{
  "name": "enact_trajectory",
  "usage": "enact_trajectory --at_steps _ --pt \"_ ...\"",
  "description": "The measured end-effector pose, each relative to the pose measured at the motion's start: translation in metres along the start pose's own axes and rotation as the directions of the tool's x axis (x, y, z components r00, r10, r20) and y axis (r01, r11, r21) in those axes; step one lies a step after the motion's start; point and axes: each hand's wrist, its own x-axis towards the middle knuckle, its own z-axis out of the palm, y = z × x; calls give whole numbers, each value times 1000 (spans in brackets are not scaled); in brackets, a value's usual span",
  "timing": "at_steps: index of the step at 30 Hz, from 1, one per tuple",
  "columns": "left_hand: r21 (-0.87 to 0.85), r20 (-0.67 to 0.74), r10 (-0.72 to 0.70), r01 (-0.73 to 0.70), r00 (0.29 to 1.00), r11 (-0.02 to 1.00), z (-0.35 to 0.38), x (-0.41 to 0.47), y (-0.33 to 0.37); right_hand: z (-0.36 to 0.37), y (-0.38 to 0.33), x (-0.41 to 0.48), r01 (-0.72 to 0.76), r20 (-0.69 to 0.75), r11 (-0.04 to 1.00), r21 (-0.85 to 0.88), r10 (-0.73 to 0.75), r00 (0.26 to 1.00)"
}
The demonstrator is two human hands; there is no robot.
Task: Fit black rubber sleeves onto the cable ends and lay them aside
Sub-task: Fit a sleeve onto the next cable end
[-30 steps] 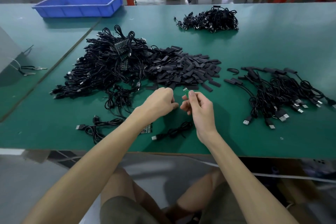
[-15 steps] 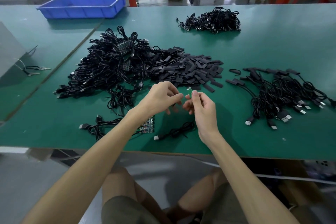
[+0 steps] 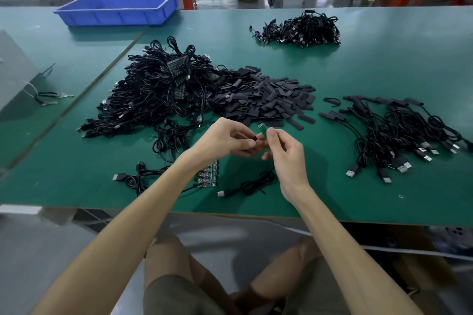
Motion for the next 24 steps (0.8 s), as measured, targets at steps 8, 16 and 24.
enact_trajectory --at_steps 8,16,24 --pt "145 -88 -3 15 996 989 -5 0 2 -2 2 0 -11 20 1000 9 11 1000" --pt "196 -238 51 -4 970 981 -7 -3 2 -3 3 0 -38 29 999 -4 38 999" --pt "298 -272 131 -46 953 953 -6 -5 -1 -3 -3 -3 -38 37 999 -1 38 999"
